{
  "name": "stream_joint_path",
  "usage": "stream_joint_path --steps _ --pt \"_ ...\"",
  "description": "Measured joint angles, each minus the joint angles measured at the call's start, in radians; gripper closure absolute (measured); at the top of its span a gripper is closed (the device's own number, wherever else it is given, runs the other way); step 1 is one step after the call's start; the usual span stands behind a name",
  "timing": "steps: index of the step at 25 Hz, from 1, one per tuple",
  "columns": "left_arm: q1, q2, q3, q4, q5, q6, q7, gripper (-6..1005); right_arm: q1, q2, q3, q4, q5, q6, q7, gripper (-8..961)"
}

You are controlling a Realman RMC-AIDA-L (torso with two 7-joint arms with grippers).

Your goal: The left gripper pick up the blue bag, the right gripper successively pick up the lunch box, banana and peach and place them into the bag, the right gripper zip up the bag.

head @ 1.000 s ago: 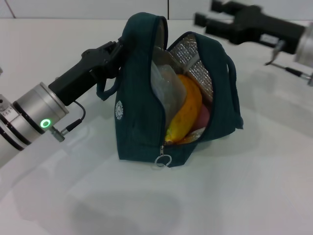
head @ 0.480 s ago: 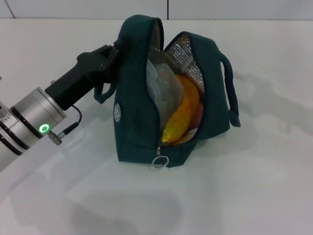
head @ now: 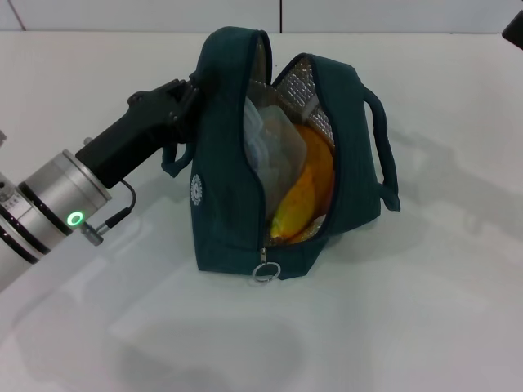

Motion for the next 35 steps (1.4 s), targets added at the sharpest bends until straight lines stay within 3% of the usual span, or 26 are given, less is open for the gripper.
stream_joint_path --steps 13,18,20,23,30,35 --pt "0.003 -0.004 0.003 0.0 -0.024 0.001 0.003 948 0.008 -0.009 -0.007 -0.016 -0.067 -0.005 0.025 266" --pt "0.004 -0.005 0.0 0.0 -0.03 0.008 0.003 909 0.035 -0.027 -0.012 -0.017 -0.204 -0.013 0.061 269" --pt "0.001 -0.006 0.001 0.0 -0.031 0.007 0.003 876 0.059 -0.027 -0.033 -0.018 -0.296 -0.024 0.073 342" --pt "-0.002 -0.007 0.002 0.0 -0.031 0.002 0.003 853 0.089 -0.014 -0.093 -0.023 -0.397 -0.041 0.078 452" --pt "-0.004 -0.008 -0.001 0.0 -0.031 0.003 0.001 840 0.113 0.027 -0.252 -0.102 -0.54 -0.015 0.136 458" --pt "-0.004 -0.01 -0.001 0.0 -0.031 0.008 -0.002 839 0.162 0.043 -0.332 -0.033 -0.552 0.112 0.156 465"
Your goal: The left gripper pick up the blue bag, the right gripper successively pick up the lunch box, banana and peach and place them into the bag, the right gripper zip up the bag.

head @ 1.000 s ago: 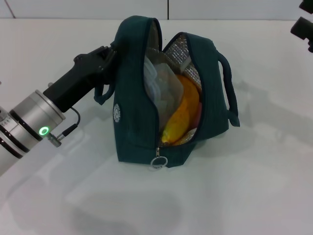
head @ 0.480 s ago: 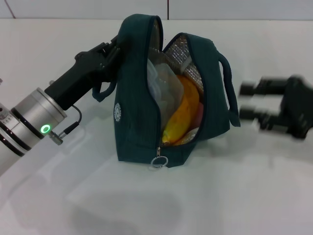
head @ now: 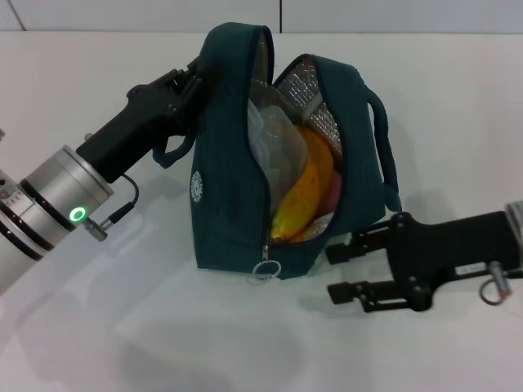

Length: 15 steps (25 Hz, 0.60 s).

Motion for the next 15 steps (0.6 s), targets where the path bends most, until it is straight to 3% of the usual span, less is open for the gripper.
stream_joint_path --steps 6,15 --pt "0.0 0.0 0.0 0.0 0.0 0.015 -0.004 839 0.07 0.003 -0.127 0.113 0.108 0.139 0.002 472" --pt "0.0 0.001 0.005 -0.001 -0.018 0.025 -0.005 839 0.081 0.003 -0.34 0.125 0.285 0.312 0.03 484"
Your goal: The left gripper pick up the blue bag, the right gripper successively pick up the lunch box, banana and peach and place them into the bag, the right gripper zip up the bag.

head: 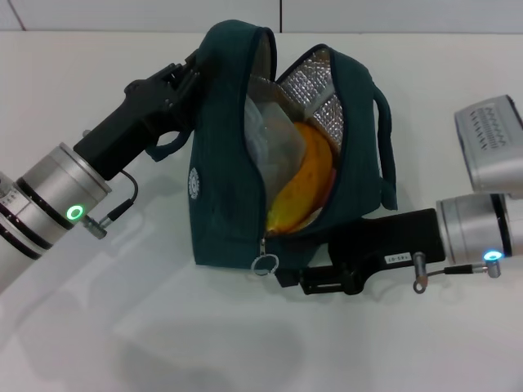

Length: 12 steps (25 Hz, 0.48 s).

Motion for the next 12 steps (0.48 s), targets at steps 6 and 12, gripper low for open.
stream_joint_path --steps 6,12 --pt "-0.014 0.002 -0.002 -0.036 -0.018 -0.007 0.006 838 0.026 0.0 -0.084 -0.004 0.03 0.047 0.025 491" --pt "-0.019 0.001 0.001 -0.043 -0.014 -0.007 0.013 838 0.028 0.0 -0.181 -0.022 0.099 0.093 0.038 499"
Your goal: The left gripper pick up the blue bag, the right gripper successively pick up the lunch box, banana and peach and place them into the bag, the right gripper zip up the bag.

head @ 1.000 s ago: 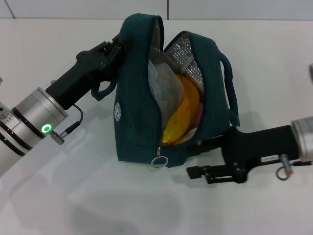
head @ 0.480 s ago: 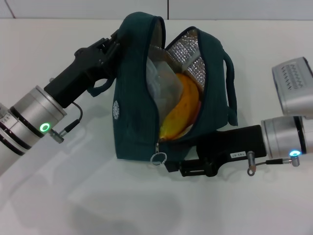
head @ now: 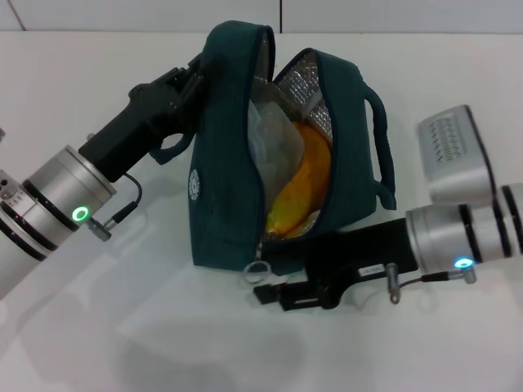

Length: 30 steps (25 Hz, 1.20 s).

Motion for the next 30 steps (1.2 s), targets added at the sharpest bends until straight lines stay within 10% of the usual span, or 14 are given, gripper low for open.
stream_joint_path --steps 9,22,30 --pt "-0.002 0.0 0.001 -0.015 0.003 0.0 0.014 839 0.004 0.0 -0.213 -0.088 0.09 0.137 0.021 510" --pt "0.007 -0.001 0.001 -0.021 0.002 0.0 0.016 840 -0.022 0.0 -0.22 -0.116 0.133 0.15 -0.002 527" --pt "-0.001 -0.002 0.001 -0.054 0.006 0.0 0.088 838 -0.019 0.0 -0.22 -0.112 0.153 0.159 -0.032 849"
